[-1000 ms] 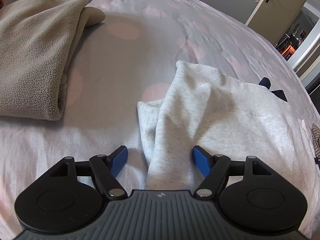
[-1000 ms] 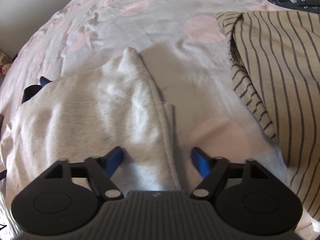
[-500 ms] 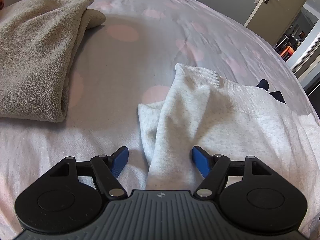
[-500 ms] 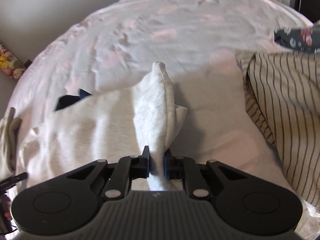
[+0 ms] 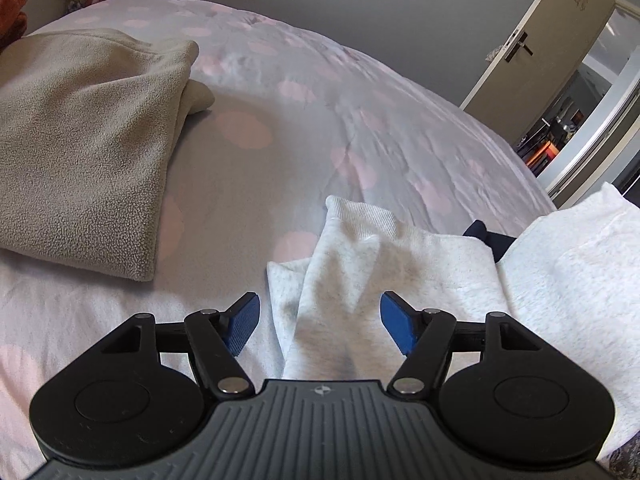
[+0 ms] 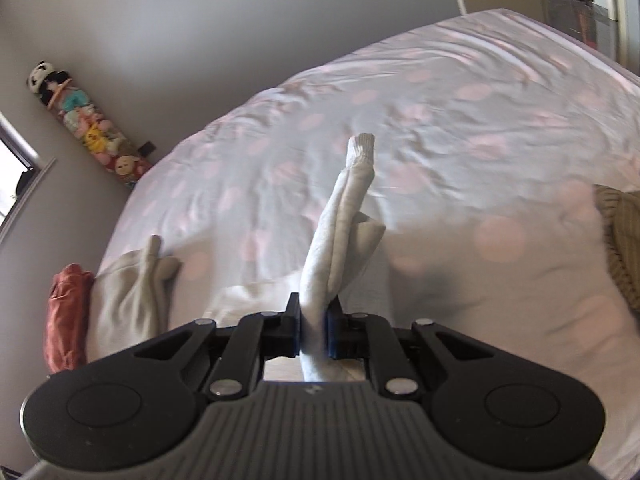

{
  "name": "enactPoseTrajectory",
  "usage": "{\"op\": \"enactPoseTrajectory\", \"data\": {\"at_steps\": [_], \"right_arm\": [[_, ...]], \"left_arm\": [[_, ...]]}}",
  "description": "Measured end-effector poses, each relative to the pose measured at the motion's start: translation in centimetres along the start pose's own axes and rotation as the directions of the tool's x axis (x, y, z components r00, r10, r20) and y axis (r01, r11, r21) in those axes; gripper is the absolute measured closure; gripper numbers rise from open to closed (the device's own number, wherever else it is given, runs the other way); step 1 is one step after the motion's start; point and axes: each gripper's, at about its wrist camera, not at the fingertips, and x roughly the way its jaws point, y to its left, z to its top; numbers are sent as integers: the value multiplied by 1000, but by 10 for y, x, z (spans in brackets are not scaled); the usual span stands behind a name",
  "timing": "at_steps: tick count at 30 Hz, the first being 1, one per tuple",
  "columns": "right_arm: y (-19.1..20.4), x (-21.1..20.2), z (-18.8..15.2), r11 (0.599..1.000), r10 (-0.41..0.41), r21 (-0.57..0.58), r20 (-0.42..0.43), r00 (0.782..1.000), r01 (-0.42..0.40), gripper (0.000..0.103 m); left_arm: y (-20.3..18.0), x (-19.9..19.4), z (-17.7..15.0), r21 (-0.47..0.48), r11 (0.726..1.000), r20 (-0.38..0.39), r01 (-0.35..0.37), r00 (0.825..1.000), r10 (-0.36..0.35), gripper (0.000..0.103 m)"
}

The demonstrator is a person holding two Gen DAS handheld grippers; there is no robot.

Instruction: Fold clothes

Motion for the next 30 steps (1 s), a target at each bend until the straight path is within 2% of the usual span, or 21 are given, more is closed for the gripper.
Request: {"op": "enactPoseTrajectory", "data": {"at_steps": [7, 12, 16, 20, 27, 30], "right_arm": [[88, 49, -17, 996, 50, -72, -31, 998, -52, 90], [129, 99, -49, 995, 49, -83, -74, 996, -55, 90], [150, 139, -79, 993, 50, -95, -139, 989, -64, 90], [164, 172, -97, 992, 8, -126, -136, 991, -26, 90], [163, 187, -108, 994, 8, -107, -168, 986, -27, 89], [162, 194, -112, 995, 8, -99, -182, 983, -27, 82]], "left_arm": [[10, -10, 3, -41, 998, 21, 57, 998, -57, 39], [22, -11, 3, -71, 996, 9, 58, 998, -58, 48], [30, -11, 5, -101, 994, 12, 48, 999, -47, 50], [37, -10, 6, -121, 992, 14, 44, 999, -43, 50], [43, -4, 5, -122, 992, -6, 27, 1000, -28, 50], [42, -7, 4, -119, 993, -3, 23, 1000, -24, 51]]}}
